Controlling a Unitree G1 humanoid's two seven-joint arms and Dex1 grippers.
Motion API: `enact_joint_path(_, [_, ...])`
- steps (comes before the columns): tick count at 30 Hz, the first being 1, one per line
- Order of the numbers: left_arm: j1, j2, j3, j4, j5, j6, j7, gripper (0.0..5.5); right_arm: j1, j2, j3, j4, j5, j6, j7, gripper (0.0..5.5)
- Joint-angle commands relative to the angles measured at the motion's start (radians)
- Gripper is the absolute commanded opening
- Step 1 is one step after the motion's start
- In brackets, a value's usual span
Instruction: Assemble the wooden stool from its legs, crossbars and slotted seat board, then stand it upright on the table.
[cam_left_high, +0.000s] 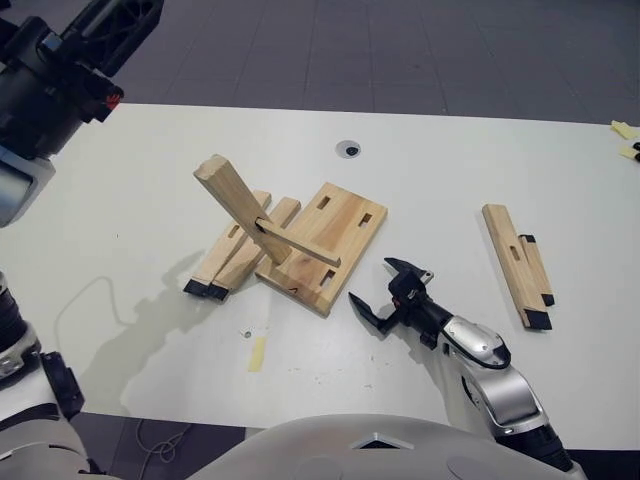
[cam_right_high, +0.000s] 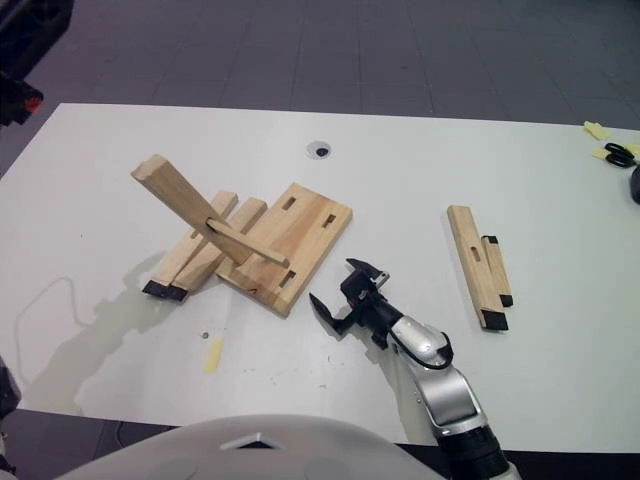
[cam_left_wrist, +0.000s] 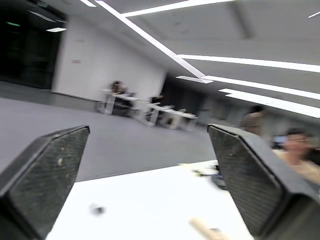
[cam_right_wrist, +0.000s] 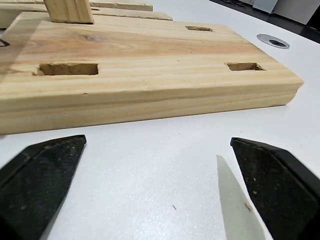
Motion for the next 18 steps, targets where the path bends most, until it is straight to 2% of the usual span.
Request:
enact_joint_path(1, [0.224,0.166,-0.181,0.203,0.461,-0.068,-0.179,5.27,-0.002,-0.036,-0.047,0.032,0.011,0.005,0.02,5.4])
enact_joint_path(4, [0.343,0.105,-0.214,0.145,0.518,-0.053,-0.195,5.38,-0.005,-0.062,-0.069,0.027,0.019,0.013,0.045,5.4])
enact_joint_path(9, [0.436,-0.082,-0.283,0.059,0.623,-0.019,-0.099,5.38,-0.032,-0.09,-0.091,0.018,0.039,0.038,0.081,5.4])
enact_joint_path(12, [0.499,-0.167,-0.284,-0.004,0.662,-0.008,-0.051,5.38,-0.063,-0.108,-0.089,0.018,0.044,0.053,0.113,5.4])
enact_joint_path(18, [0.57,-0.255,-0.297,-0.043,0.773,-0.008,-0.009,5.38,-0.091,-0.144,-0.101,0.026,0.05,0.06,0.164,5.4])
